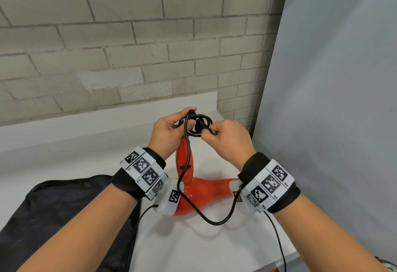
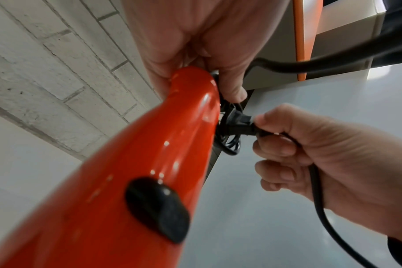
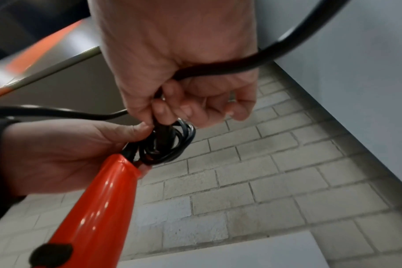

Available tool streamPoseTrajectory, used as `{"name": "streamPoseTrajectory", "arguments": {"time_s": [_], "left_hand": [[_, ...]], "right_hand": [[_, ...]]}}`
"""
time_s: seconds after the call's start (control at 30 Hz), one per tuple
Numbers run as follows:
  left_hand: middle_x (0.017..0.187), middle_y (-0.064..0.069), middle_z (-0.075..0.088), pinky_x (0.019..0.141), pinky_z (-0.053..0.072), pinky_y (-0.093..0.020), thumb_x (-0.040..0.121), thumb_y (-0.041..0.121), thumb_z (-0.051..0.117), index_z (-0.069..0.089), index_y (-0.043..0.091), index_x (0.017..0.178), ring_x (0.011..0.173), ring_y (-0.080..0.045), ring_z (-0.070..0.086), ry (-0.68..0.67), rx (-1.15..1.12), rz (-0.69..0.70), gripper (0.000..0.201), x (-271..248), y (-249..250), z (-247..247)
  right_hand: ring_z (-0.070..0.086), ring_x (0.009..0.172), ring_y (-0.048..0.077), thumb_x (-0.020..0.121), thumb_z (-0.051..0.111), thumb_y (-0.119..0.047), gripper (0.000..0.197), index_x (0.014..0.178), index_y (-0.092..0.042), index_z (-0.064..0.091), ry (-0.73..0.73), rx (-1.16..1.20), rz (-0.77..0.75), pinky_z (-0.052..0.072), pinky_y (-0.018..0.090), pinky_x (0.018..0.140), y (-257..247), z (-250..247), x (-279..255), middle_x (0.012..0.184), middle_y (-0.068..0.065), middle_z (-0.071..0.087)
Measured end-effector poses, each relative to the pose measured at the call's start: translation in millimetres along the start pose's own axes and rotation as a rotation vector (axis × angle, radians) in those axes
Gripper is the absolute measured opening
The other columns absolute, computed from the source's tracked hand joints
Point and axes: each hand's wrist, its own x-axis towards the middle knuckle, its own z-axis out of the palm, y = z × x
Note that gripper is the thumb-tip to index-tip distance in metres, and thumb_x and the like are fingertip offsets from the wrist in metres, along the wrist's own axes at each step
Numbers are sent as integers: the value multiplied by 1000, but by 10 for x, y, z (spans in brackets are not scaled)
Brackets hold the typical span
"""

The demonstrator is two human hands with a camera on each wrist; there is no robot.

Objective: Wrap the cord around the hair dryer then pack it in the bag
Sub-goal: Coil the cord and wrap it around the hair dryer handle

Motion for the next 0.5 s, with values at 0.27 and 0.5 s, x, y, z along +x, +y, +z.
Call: {"name": "streamPoseTrajectory", "arguments": {"time_s": [0.27, 0.5], "left_hand": [[89, 3, 65, 50, 45, -11, 84, 7, 57, 59, 29, 107, 59, -2, 55, -90, 11, 16, 31, -22, 37, -13], [87, 11, 67, 63, 48, -11, 85, 7, 55, 60, 30, 99, 71, -2, 59, -177, -4, 28, 28, -28, 46, 22]], "right_hand": [[29, 41, 16, 83, 55, -28, 46, 43, -15, 35, -84, 253, 93, 27, 27, 47, 59, 15, 17, 42, -1, 32], [44, 56, 17, 74, 66, -24, 25, 69, -12, 46, 256, 373, 159, 40, 27, 50, 89, 169, -23, 65, 5, 50]]}}
